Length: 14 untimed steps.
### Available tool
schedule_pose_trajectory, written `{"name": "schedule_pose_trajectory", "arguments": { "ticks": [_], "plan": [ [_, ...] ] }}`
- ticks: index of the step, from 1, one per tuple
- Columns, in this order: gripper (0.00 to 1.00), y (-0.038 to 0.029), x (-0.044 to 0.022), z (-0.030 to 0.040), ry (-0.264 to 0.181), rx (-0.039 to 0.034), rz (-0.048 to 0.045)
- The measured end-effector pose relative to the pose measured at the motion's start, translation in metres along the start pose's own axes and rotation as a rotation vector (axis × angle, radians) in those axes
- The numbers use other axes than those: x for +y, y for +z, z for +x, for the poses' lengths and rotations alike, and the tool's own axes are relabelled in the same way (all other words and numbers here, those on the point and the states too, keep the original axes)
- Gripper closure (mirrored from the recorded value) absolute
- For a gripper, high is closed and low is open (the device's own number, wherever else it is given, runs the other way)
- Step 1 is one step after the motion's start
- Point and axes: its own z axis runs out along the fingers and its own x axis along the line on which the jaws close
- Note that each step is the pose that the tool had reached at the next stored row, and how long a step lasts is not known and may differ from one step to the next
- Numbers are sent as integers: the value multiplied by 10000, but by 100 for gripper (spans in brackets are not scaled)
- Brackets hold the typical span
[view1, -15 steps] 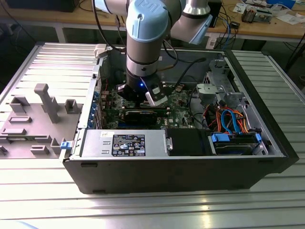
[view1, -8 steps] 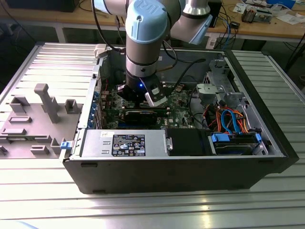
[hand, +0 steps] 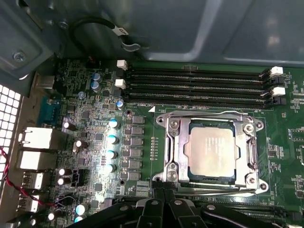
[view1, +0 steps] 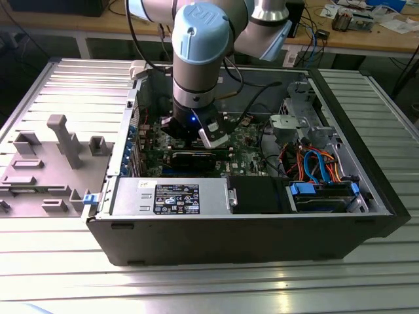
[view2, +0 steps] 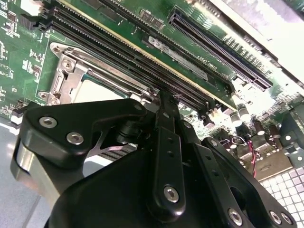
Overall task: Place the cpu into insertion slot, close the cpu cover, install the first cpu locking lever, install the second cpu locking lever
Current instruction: 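Install the second cpu locking lever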
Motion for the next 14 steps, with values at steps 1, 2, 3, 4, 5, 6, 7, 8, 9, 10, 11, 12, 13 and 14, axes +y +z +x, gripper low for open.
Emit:
{"name": "schedule_pose_trajectory", "arguments": {
  "ticks": [1,2,3,4,5,6,7,8,9,10,11,12,13,14],
  "plan": [
    [89,6,-1,0,-2,-2,-51],
    [89,11,-3,0,-5,-4,-92],
    [89,14,-3,0,-6,-7,-125],
    [89,18,-5,0,-8,-8,-164],
    [89,22,-5,1,-9,-10,-193],
    [89,26,-6,2,-10,-12,-222],
    [89,30,-7,2,-11,-13,-244],
    [89,36,-8,3,-13,-15,-276],
    [89,42,-10,4,-15,-16,-306],
    [89,45,-11,5,-17,-16,-323],
    [89,48,-11,7,-17,-17,-340],
    [89,53,-12,13,-17,-19,-367],
    [89,55,-12,16,-17,-20,-380],
    [89,57,-11,21,-17,-21,-385]
  ]
}}
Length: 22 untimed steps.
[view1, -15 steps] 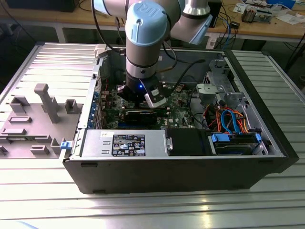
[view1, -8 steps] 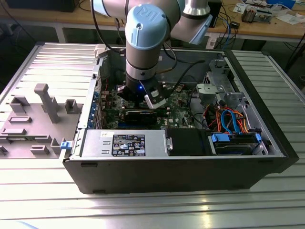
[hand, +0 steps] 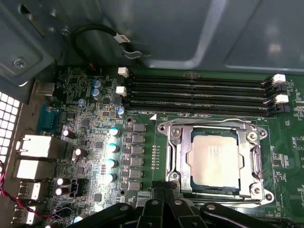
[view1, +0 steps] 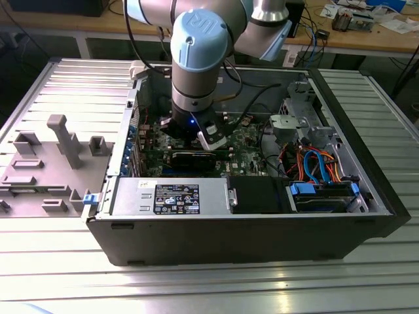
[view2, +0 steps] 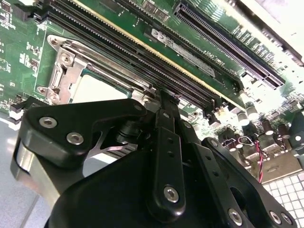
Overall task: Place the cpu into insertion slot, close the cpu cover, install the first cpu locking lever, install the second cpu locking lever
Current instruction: 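Install the second cpu locking lever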
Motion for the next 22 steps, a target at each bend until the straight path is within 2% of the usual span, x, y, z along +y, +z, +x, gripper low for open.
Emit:
{"name": "schedule_pose_trajectory", "arguments": {
  "ticks": [6,13,22],
  "plan": [
    [89,7,0,32,-3,1,-16],
    [89,-117,35,38,-1,1,-16],
    [89,-131,39,38,-2,-1,-18]
  ]
}}
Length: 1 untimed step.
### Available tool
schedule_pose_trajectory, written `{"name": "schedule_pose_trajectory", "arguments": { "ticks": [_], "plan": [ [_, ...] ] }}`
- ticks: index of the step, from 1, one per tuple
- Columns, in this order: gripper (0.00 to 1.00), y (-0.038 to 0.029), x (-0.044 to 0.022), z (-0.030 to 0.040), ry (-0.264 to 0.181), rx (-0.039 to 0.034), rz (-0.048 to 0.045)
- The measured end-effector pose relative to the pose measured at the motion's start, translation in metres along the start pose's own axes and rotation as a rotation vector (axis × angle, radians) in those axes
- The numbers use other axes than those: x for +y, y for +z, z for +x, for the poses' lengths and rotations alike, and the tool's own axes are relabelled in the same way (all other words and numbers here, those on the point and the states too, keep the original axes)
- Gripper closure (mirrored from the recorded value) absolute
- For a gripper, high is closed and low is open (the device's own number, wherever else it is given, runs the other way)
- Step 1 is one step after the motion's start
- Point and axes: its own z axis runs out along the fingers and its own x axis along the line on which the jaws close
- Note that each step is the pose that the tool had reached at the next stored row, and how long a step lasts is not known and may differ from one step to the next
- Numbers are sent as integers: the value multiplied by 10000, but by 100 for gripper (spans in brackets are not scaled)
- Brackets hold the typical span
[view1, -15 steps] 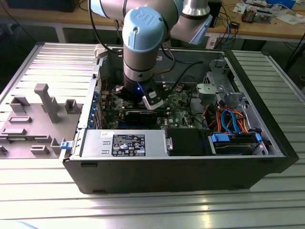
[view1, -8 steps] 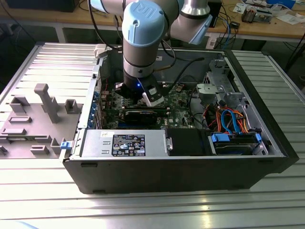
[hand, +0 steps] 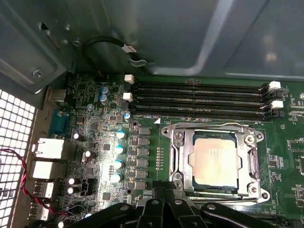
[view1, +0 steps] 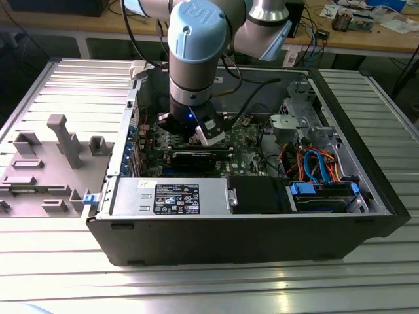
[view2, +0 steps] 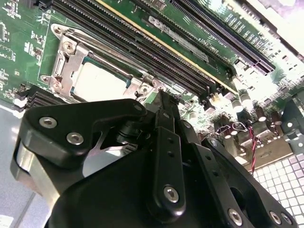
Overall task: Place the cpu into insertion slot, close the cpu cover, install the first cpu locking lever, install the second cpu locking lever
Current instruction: 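Install the second cpu locking lever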
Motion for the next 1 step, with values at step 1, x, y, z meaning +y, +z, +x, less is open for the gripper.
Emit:
{"name": "schedule_pose_trajectory", "arguments": {
  "ticks": [1],
  "plan": [
    [89,0,0,0,0,0,0]
  ]
}}
